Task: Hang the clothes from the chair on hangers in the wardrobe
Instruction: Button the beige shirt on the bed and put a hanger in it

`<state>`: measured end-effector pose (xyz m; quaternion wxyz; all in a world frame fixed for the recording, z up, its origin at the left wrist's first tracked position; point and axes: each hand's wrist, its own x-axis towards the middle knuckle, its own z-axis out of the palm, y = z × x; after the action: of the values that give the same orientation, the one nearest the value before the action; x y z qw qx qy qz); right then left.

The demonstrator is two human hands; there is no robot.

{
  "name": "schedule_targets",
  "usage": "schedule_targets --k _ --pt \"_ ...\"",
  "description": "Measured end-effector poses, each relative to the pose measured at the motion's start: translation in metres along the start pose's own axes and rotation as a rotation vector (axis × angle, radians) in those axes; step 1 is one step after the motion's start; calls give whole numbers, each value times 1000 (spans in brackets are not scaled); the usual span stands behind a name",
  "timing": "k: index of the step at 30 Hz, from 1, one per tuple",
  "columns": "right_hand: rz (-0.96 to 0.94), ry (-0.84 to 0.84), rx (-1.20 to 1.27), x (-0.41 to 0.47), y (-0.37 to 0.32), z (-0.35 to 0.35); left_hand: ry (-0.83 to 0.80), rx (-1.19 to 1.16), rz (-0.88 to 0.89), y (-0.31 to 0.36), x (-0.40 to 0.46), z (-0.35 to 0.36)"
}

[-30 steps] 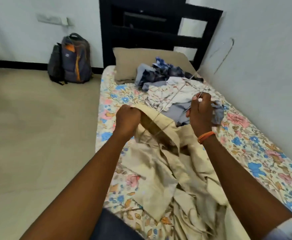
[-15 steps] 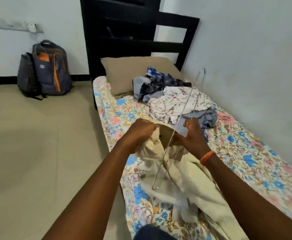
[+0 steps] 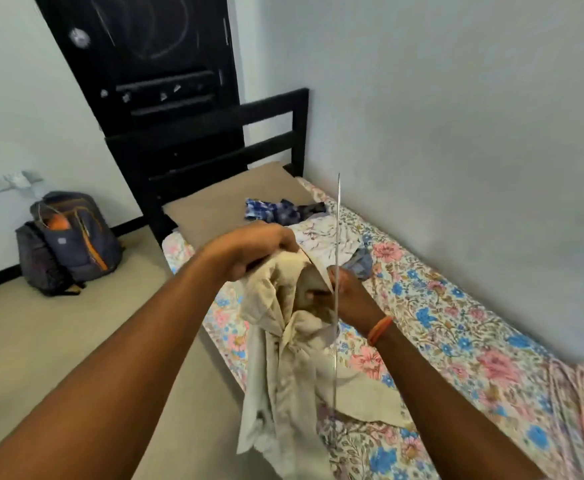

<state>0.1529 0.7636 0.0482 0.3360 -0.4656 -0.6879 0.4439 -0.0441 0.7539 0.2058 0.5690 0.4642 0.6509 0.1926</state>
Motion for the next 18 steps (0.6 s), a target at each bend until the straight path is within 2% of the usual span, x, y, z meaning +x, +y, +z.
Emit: schedule_targets --k 3,6,8,12,14,15,18 --pt "29 47 127 -5 -43 -26 -83 51 -55 27 -23 -27" --pt "23 -51 309 -13 -75 -58 -198 89 -58 26 -36 -51" --pt "50 -150 433 -18 -91 -69 -268 129 15 15 -44 -60" --pt "118 -275 525 -27 -111 -70 -339 147 247 -7 -46 -72" --pt "143 -251 559 -28 -120 -65 -321 171 375 -12 -41 -78" --pt "156 -232 562 -28 -124 -61 -282 255 462 -14 -36 -81" --pt "164 -149 563 -26 -141 -44 -47 745 770 -16 -25 -93"
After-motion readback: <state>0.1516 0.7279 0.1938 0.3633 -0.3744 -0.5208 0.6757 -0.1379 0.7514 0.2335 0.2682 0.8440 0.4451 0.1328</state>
